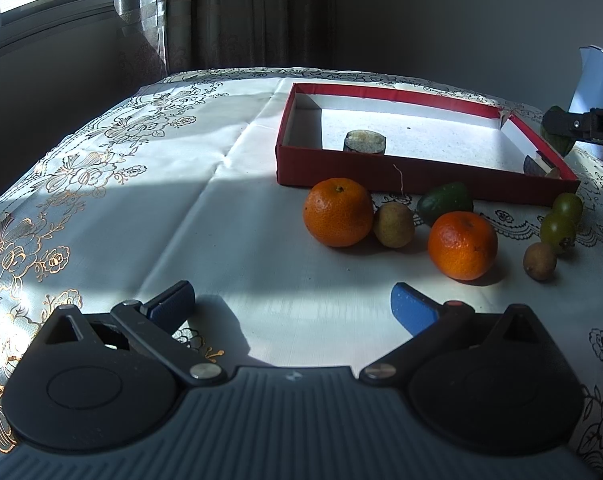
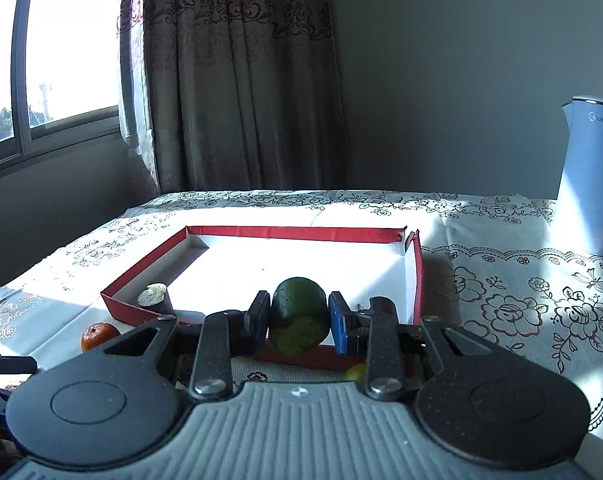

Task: Organize fruits
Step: 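Carry the cucumber piece into the box and open the right gripper, then move the left gripper to a tangerine and close on it, then lift the tangerine with the left gripper and carry it over the box, then open the left gripper to drop the tangerine in the box, withdraw, then move the right gripper down to the brown kiwi and close on it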

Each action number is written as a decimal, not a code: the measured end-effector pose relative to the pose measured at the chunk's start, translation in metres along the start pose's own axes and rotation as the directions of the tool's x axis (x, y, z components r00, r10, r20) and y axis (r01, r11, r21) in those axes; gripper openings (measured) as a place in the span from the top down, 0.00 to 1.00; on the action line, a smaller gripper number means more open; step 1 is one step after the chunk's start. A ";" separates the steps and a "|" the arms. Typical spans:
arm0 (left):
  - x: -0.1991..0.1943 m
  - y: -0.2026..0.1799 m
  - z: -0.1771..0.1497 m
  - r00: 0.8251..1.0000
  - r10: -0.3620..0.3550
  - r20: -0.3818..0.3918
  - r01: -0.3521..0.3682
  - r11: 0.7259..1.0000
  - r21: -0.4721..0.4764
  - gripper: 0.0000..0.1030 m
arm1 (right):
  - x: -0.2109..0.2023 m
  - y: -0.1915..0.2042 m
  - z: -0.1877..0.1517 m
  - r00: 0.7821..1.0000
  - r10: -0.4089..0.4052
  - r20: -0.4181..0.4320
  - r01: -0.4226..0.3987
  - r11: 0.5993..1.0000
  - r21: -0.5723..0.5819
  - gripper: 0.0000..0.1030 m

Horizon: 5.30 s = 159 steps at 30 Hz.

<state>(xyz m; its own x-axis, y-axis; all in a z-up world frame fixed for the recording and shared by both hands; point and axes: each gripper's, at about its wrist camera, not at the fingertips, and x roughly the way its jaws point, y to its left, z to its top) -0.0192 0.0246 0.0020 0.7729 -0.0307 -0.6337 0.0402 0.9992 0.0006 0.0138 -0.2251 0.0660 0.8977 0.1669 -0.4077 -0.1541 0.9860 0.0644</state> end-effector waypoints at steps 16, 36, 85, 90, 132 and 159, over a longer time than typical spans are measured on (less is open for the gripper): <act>0.000 0.000 0.000 1.000 -0.001 0.000 0.001 1.000 0.000 0.00 | 0.024 -0.019 -0.006 0.998 -0.055 -0.040 0.057 0.997 0.054 0.31; -0.029 -0.032 0.005 0.975 -0.195 0.109 0.191 0.981 0.043 0.55 | -0.052 -0.071 -0.070 0.999 -0.037 -0.031 0.044 0.964 0.263 0.23; 0.040 -0.091 0.102 0.981 -0.133 0.140 0.124 0.989 0.075 0.60 | -0.050 -0.077 -0.071 0.999 0.022 -0.034 -0.011 0.953 0.303 0.23; 0.070 -0.087 0.107 0.989 -0.117 0.091 0.113 0.993 0.047 0.60 | -0.050 -0.077 -0.071 0.999 0.025 -0.038 -0.012 0.952 0.305 0.23; -0.007 0.004 -0.002 0.997 -0.079 -0.001 0.079 0.996 0.050 0.00 | -0.050 0.034 -0.066 0.974 0.216 -0.071 -0.220 0.975 -0.039 0.23; -0.008 0.002 -0.002 0.997 -0.077 -0.004 0.077 0.996 0.051 0.00 | -0.008 0.049 -0.064 0.971 0.090 -0.221 -0.101 0.994 -0.039 0.73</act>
<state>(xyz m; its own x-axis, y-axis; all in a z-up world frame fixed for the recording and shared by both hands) -0.0266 0.0273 0.0055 0.7651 -0.1078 -0.6348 0.1320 0.9912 -0.0092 -0.0271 -0.1788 0.0136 0.7666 0.2497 -0.5916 -0.2597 0.9631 0.0700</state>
